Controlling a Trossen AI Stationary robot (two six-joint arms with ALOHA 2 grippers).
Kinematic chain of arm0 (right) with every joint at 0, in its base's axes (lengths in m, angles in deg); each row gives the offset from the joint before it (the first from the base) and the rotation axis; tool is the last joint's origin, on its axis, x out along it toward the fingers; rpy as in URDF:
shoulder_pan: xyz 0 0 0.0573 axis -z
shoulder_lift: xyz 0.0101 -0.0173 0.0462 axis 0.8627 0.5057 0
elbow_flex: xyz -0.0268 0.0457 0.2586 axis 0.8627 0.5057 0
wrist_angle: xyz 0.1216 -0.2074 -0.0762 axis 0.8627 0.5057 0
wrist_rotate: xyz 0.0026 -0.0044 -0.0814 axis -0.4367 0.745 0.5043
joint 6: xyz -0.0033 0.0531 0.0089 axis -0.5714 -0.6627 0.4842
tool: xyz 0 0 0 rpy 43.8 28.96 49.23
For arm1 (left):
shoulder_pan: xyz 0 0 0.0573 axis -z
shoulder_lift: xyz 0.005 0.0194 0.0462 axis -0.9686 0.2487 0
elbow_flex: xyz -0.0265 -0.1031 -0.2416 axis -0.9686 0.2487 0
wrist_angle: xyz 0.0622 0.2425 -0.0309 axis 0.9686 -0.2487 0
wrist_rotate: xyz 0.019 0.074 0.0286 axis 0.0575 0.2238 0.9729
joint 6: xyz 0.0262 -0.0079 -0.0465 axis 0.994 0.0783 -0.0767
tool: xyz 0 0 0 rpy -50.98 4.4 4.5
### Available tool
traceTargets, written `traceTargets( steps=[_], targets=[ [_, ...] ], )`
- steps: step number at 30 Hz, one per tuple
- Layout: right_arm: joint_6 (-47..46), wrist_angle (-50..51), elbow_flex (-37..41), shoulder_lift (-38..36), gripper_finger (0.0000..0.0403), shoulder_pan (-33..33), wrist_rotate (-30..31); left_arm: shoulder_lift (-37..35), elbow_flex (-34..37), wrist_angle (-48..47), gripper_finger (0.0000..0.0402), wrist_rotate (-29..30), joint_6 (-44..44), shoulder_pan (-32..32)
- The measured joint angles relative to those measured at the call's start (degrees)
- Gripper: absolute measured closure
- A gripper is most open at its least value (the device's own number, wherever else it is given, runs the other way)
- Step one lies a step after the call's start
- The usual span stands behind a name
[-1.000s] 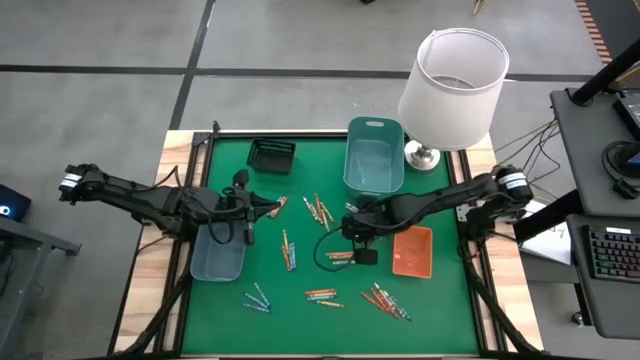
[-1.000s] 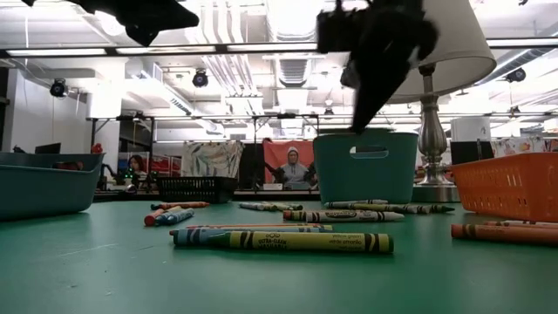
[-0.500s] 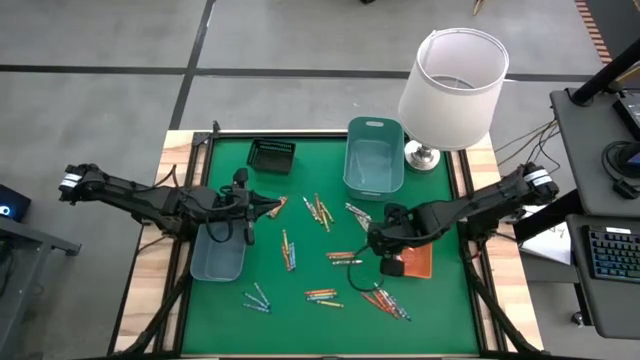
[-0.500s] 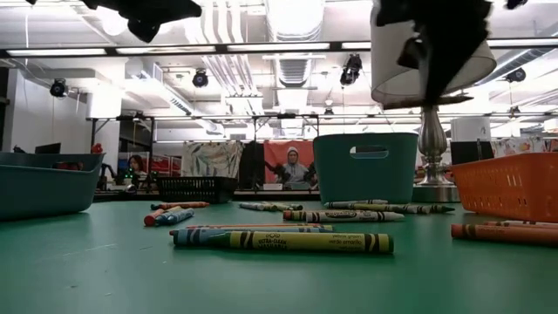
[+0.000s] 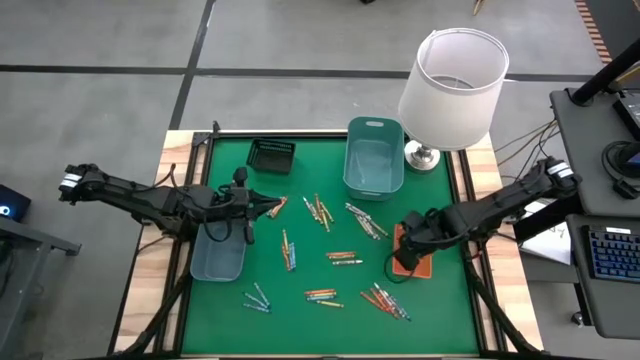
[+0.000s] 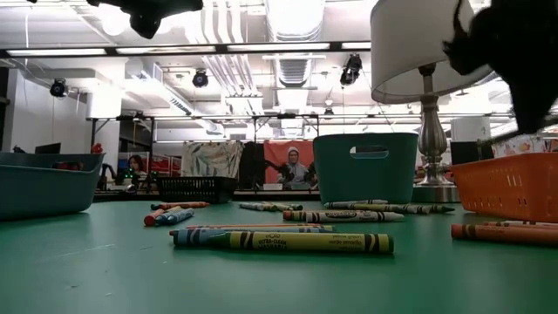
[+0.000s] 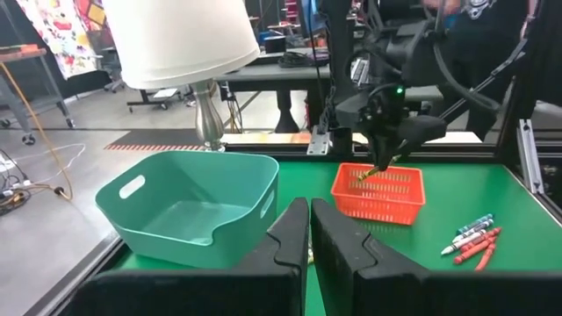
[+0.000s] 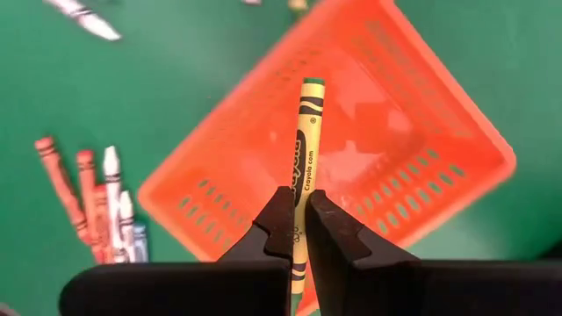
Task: Sort crayons
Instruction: Put the green crayon into the orange bin
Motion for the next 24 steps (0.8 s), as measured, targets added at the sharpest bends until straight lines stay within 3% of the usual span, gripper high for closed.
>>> traceTargets(
  steps=[6, 17, 24],
  targets=[
    [-8.2, -0.2, 4.6, -1.6, 0.0394, -0.4, 0.1, 0.0, 0.0, 0.4, 0.0402, 0.0, 0.9, 0.0],
    [-8.7, -1.1, 5.5, 0.6, 0.0393, -0.4, 0.7, 0.0, 0.0, 0.4, 0.0402, 0.0, 2.3, 0.0],
    [-8.2, -2.4, 5.3, 1.1, 0.0335, -0.4, 1.6, 0.0, 0.0, 0.6, 0.0402, 0.0, 2.4, 0.0]
  ],
)
